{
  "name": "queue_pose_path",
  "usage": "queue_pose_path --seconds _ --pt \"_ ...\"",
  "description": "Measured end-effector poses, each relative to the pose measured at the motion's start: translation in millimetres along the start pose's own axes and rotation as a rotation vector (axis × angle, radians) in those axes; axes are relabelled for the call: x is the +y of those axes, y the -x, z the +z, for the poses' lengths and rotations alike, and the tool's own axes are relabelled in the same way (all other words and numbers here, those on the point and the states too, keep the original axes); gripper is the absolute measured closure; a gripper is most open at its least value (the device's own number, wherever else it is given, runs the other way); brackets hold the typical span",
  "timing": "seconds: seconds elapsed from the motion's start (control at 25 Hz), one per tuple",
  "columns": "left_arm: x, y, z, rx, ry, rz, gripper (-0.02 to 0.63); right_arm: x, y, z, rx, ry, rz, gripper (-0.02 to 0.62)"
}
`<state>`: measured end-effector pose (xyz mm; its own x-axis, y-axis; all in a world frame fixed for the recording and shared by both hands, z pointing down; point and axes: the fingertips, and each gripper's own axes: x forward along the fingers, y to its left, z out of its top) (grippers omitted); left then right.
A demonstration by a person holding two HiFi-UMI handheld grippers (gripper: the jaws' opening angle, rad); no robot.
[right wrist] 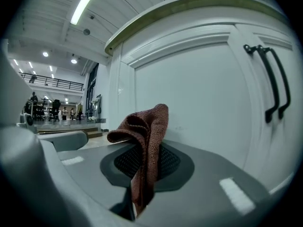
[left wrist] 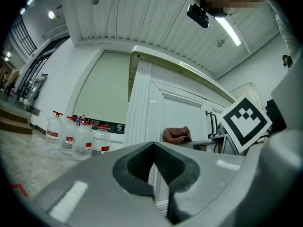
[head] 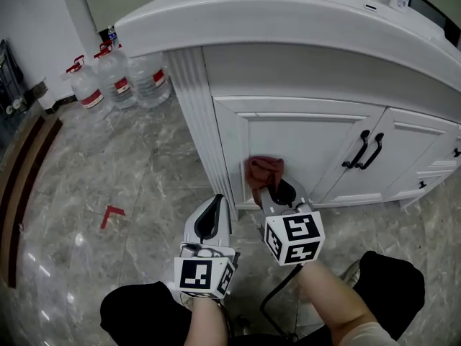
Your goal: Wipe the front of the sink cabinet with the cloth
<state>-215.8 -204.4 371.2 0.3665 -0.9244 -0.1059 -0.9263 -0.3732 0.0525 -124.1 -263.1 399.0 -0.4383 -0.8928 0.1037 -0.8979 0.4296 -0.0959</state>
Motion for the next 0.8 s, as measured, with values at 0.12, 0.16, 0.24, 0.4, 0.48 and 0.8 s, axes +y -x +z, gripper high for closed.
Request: queue_pose_path --seconds 0.12,0.16,0.24,0.4,0.48,0.8 --pt "-20 -9 -1 0.006 -0.004 -0.038 0.606 -29 15 1 0.001 -0.004 -0.051 0.514" --pt "-27 -11 -2 0.007 -0.007 -0.051 0.606 -39 20 2 0.0 -0.004 -0.068 0.514" --pt "-38 -16 -3 0.011 -0.011 -0.071 0.606 -58 31 4 -0.003 -0.004 -0.1 0.514" --pt "-57 -23 -7 0.027 -0.012 -0.097 0.606 -92 50 7 -0.008 -0.015 -0.16 0.514" --pt "-65 -26 -11 0.031 -0.014 -0.109 0.606 -107 59 8 -0.008 -0.024 -0.189 0.514" --pt "-77 -28 -25 0.043 0.012 -0.117 0.606 -143 84 1 0.003 -0.04 -0.277 0.514"
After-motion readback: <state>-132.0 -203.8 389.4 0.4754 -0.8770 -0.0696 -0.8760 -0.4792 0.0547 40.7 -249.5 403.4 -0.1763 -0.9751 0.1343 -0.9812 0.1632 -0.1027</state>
